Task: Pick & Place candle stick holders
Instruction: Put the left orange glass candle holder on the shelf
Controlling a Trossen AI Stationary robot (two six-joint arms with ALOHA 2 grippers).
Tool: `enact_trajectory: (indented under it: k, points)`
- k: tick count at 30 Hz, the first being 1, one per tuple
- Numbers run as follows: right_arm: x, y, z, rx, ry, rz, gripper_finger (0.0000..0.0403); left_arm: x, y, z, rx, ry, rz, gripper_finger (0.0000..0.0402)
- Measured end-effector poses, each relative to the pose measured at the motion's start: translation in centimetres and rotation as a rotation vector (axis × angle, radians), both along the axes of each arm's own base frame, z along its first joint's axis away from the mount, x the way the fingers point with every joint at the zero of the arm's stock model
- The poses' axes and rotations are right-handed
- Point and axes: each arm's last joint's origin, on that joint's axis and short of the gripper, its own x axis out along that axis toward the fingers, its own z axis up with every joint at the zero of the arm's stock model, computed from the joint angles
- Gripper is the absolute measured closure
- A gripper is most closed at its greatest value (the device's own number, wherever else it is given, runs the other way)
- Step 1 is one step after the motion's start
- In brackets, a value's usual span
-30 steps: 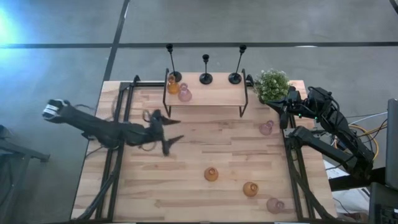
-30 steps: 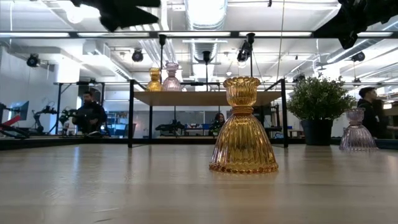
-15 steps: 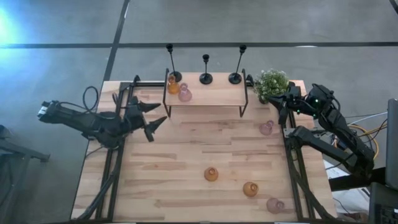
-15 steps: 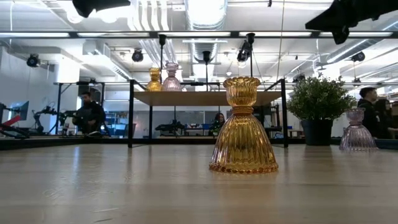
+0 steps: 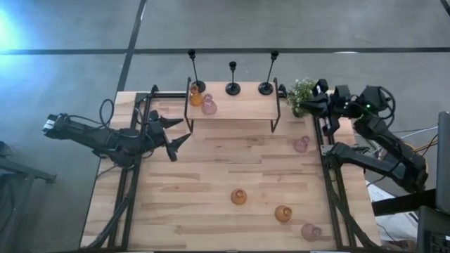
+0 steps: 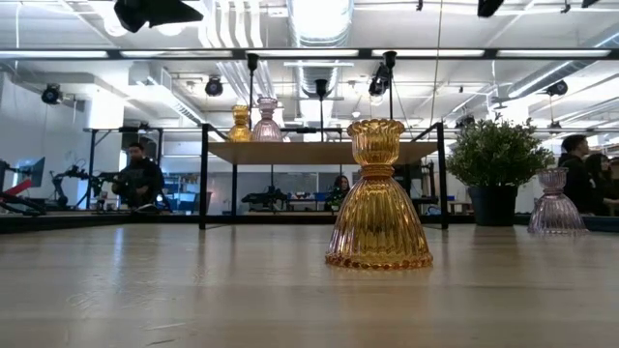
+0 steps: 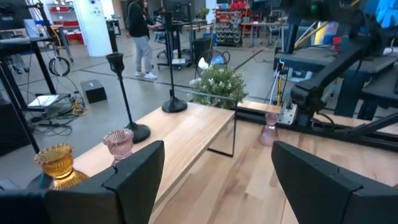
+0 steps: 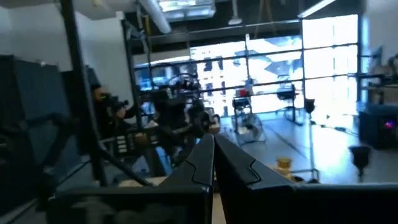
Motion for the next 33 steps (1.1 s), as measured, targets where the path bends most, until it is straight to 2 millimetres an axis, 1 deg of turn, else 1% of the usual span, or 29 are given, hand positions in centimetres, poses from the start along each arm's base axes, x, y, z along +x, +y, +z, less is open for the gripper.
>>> enact_trajectory:
  k: [2, 4, 7, 9, 12, 15, 18, 20, 23, 25, 31, 33]
  points:
    - [0.5, 0.1, 0.4, 0.013, 0.017, 0.031, 0.0394, 0.0, 0.0, -0.1, 0.002, 0.007, 0.000, 0.0101]
    - [1.4, 0.2, 0.2, 0.060, 0.065, 0.063, 0.0394, 0.0, 0.0, -0.1, 0.012, 0.019, -0.001, 0.0101]
    - [3.3, 0.5, -1.0, 0.122, 0.178, 0.071, 0.0394, -0.1, 0.0, -0.2, 0.031, 0.034, -0.022, 0.0101]
    - [5.0, 1.2, -1.8, 0.131, 0.237, 0.053, 0.0394, -0.1, -0.1, -0.3, 0.036, 0.049, -0.052, 0.0101]
    - [7.3, 2.8, -2.5, 0.072, 0.271, 0.022, 0.0394, -0.1, -0.2, -0.5, 0.039, 0.079, -0.111, 0.0101]
    - [9.4, 4.9, -2.6, 0.030, 0.304, 0.021, 0.0394, -0.2, -0.3, -0.9, 0.042, 0.122, -0.158, 0.0101]
    - [10.8, 6.8, -2.8, 0.020, 0.343, 0.037, 0.0394, -0.2, -0.4, -1.3, 0.044, 0.167, -0.205, 0.0101]
    - [11.5, 8.1, -2.7, 0.048, 0.354, 0.080, 0.0394, -0.3, -0.5, -1.7, 0.046, 0.211, -0.239, 0.0101]
    - [12.3, 9.7, -3.0, 0.163, 0.391, 0.140, 0.0394, -0.4, -0.5, -2.3, 0.041, 0.269, -0.280, 0.0101]
    - [12.8, 10.9, -3.7, 0.214, 0.441, 0.182, 0.0394, -0.5, -0.6, -2.5, 0.025, 0.291, -0.309, 0.0101]
    - [13.4, 15.0, -6.1, 0.206, 0.578, 0.312, 0.0394, -0.4, -0.8, -2.8, -0.006, 0.310, -0.360, 0.0101]
    - [13.6, 16.2, -6.9, 0.219, 0.620, 0.322, 0.0394, -0.4, -0.8, -2.9, -0.008, 0.317, -0.366, 0.0101]
